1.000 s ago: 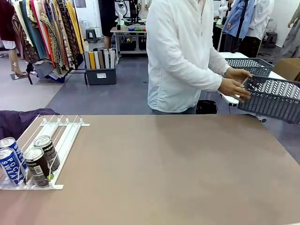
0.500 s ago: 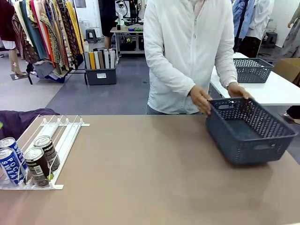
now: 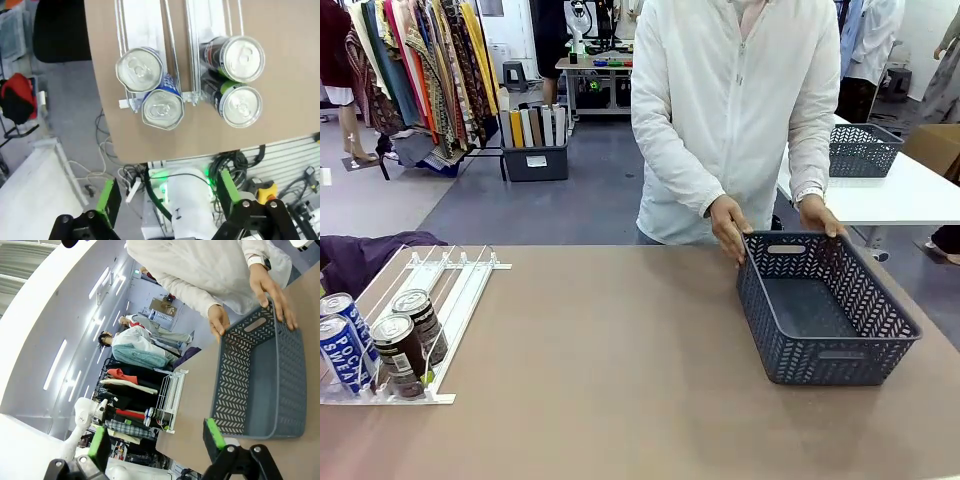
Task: Retrieve and store the cans from the dispenser.
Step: Pick up one can from the Automatic Can Dispenser and place it in the middle of the table.
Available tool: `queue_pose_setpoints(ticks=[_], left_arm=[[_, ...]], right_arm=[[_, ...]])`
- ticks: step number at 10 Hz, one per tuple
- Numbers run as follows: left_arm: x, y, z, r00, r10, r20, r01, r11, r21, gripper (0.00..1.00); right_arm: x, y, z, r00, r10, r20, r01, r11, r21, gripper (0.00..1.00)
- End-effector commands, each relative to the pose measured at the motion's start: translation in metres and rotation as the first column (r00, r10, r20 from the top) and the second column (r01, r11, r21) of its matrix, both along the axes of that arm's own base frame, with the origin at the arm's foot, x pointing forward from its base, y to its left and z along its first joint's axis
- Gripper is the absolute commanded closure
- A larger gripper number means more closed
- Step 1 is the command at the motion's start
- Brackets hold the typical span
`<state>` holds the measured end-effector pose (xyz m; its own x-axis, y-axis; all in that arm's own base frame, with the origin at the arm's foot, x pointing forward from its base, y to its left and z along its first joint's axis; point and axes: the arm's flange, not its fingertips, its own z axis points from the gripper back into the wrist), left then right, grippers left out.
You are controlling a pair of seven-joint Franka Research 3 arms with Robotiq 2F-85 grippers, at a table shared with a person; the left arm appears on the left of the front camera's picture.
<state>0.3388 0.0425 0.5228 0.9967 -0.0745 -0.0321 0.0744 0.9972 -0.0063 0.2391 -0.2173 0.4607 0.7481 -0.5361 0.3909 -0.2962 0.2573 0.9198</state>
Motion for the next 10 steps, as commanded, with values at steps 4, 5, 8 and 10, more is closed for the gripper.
queue_pose_setpoints(ticks=[4,5,8,10], left_arm=[[0.002,-0.002,-0.033,0.998,0.067,0.005,-0.066,0.997,-0.046,0.00],[-0.004,-0.001,-0.047,0.995,0.101,-0.015,-0.102,0.993,-0.066,0.00],[-0.005,-0.001,-0.070,0.988,0.156,-0.012,-0.157,0.983,-0.097,0.00],[0.008,-0.005,-0.085,0.984,0.178,-0.022,-0.179,0.983,-0.042,0.00]], right_arm=[[0.003,0.000,0.003,1.000,-0.011,0.028,0.011,1.000,0.020,0.00],[0.003,0.000,0.003,1.000,-0.011,0.028,0.011,1.000,0.020,0.00],[0.003,0.000,0.003,1.000,-0.011,0.028,0.011,1.000,0.020,0.00],[0.003,0.000,0.003,1.000,-0.011,0.028,0.011,1.000,0.020,0.00]])
